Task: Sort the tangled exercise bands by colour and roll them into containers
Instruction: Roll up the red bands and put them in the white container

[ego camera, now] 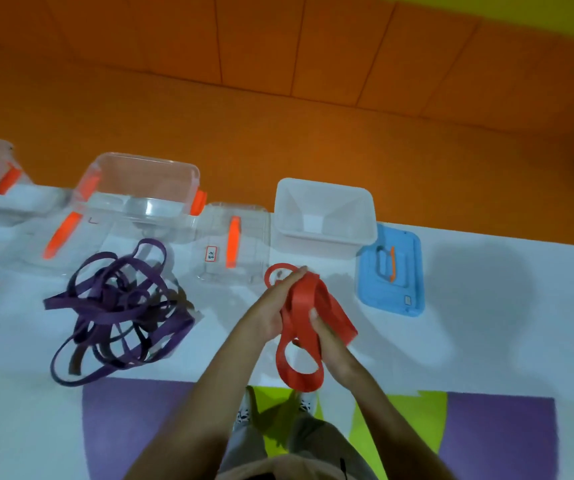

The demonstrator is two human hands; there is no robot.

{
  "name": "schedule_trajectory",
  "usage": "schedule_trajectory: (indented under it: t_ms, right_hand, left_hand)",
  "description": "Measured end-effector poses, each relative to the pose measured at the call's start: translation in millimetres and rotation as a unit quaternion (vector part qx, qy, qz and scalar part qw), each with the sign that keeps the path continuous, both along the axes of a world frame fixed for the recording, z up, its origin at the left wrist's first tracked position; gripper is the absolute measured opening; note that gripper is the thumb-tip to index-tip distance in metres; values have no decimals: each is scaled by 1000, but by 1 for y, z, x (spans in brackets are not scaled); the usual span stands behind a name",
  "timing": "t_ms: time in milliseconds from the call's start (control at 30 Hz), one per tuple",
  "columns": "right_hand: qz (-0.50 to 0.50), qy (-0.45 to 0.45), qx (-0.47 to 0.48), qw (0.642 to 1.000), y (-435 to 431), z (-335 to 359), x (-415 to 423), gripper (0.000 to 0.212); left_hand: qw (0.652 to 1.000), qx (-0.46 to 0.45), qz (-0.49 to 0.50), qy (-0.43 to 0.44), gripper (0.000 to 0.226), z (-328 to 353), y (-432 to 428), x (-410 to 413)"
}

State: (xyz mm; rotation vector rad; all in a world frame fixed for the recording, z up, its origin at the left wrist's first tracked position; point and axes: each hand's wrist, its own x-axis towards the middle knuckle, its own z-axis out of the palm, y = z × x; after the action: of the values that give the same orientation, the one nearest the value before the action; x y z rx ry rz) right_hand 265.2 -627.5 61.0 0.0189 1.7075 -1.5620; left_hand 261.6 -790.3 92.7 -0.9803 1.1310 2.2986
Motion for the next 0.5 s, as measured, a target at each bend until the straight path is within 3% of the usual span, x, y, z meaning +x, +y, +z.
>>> schedule_trajectory:
  t_ms: [67, 167, 200, 300, 400, 500]
  right_hand:
    - [-13, -1, 2, 1000, 4, 3, 7, 90]
    - [6, 73, 38, 997, 7, 4, 16, 27]
    - [-10, 108, 66, 992, 7, 4, 17, 18]
    - [-81, 190, 131, 970, 9, -2, 18, 33]
    - [-107, 267, 199, 937, 10, -4, 14, 31]
    - [-6, 278, 187, 942, 4, 11, 12, 39]
  left_hand:
    - [1000, 23, 16, -5, 46, -2, -1, -2]
    - [1000, -9, -6, 26, 48, -7, -1, -1]
    - [999, -28, -25, 34, 42, -6, -2, 0]
    - [992, -86, -94, 26, 31, -2, -1, 11]
    - [987, -36, -152, 33, 39, -7, 4, 24]
    - [986, -52, -145, 56, 43, -2, 16, 28]
